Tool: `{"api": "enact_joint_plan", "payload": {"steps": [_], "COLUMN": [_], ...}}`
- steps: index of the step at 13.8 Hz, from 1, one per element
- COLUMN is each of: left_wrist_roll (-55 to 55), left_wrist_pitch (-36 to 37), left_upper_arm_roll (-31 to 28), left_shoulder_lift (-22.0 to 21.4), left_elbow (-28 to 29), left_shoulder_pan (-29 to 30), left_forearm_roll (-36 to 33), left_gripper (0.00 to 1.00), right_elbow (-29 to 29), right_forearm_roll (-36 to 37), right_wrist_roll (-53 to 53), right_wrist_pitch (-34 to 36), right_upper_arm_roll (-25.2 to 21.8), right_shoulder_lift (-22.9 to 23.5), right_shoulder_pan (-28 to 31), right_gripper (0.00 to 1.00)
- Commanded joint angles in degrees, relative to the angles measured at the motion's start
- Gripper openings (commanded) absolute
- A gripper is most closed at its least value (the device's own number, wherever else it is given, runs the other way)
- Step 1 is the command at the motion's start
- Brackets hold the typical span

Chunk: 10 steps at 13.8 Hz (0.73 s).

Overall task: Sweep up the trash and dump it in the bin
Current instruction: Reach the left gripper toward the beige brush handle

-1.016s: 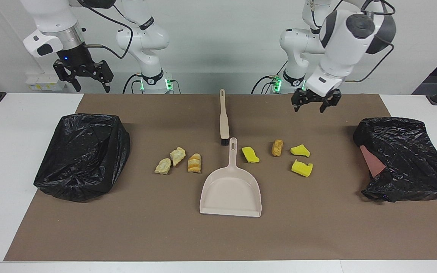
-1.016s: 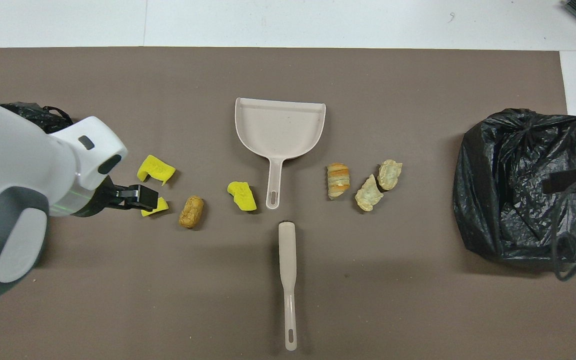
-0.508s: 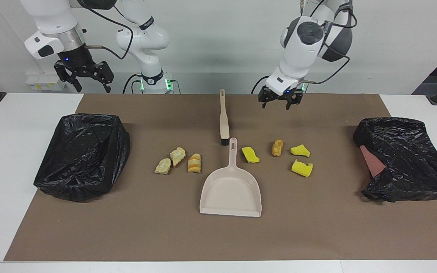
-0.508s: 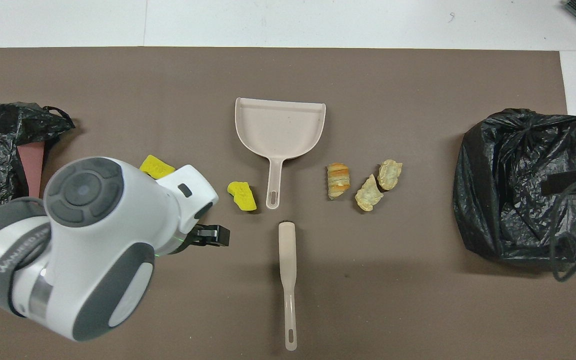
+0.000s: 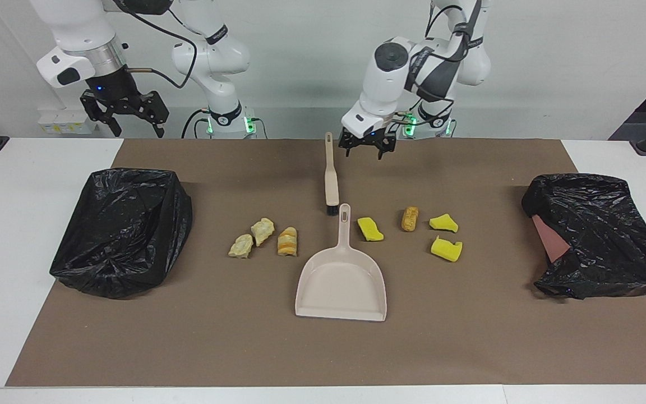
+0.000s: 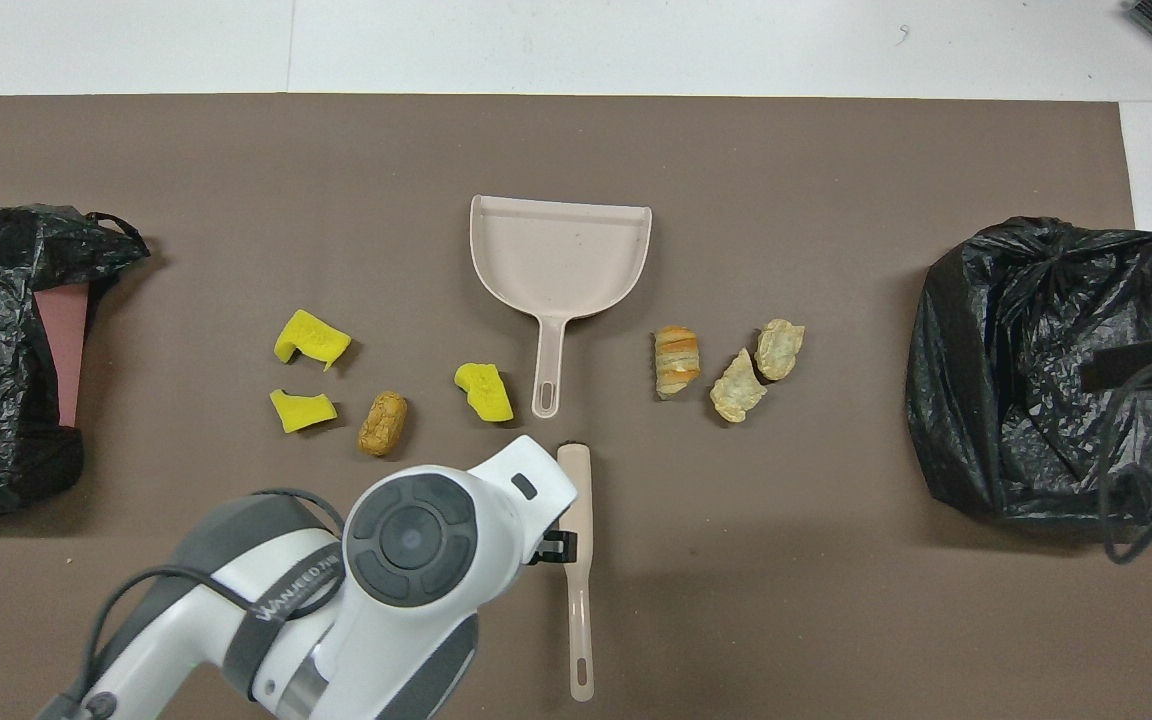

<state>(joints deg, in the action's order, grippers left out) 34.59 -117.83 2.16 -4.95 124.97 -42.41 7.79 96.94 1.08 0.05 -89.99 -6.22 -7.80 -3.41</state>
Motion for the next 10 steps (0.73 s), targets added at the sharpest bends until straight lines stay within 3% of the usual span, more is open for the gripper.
{"api": "enact_joint_plan", "payload": {"steps": [1,3,8,10], "left_wrist_roll": [5.1,8.8,12.0,12.1], "left_wrist_pitch": [-4.7,-9.0,-11.4,-11.5], "left_upper_arm_roll": [-1.1,-1.1,-1.1,-1.0], "left_shoulder_lift": [0.7,3.6,4.8,4.9], "left_elbow": [2.8,2.9,4.2,4.8], "left_shoulder_pan": [-4.6,-7.8,-10.7,-10.7], "left_forearm_roll": [0.5,0.5,0.5,0.5], "left_gripper": [1.00,1.00,1.00,0.90], "right_elbow": [1.4,1.4,1.4,1.4], "right_forearm_roll": [-0.6,-0.6,-0.7,-0.7], "right_wrist_roll": [-1.6,-1.7,-1.8,-1.7], "right_wrist_pitch": [0.6,0.6,0.4,0.5], "right_upper_arm_roll": [0.1,0.1,0.1,0.1], "right_shoulder_lift": [-1.3,-1.2,-1.2,-1.2], "right_shoulder_pan": [0.3,0.3,0.4,0.4], "right_gripper": [1.00,1.00,1.00,1.00]}}
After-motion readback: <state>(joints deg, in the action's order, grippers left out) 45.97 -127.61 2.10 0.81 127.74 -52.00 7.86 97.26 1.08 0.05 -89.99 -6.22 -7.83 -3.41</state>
